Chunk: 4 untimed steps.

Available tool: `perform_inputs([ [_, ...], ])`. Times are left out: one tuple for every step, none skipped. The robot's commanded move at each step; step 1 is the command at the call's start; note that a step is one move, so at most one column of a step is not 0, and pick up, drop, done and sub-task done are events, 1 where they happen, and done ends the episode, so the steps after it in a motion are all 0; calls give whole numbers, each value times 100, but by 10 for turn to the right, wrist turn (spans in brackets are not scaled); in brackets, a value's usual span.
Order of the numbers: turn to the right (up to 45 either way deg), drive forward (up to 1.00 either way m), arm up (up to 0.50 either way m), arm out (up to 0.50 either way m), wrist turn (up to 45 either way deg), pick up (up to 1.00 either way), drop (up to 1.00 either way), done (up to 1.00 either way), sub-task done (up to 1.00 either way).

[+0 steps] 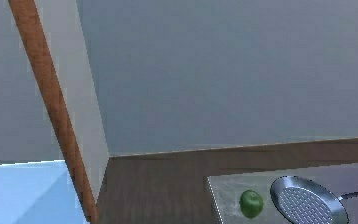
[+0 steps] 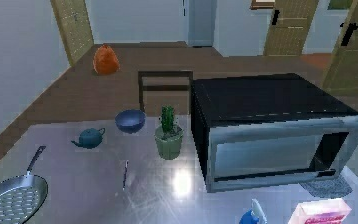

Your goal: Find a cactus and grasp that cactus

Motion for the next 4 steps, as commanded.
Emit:
perform_inputs([
  [0, 0, 38, 0, 0, 0, 0, 0, 0],
  [0, 0, 0, 44, 0, 0, 0, 0, 0],
  [0, 0, 0, 0, 450, 0, 0, 0, 0],
  [0, 0, 0, 0, 450, 0, 0, 0, 0],
])
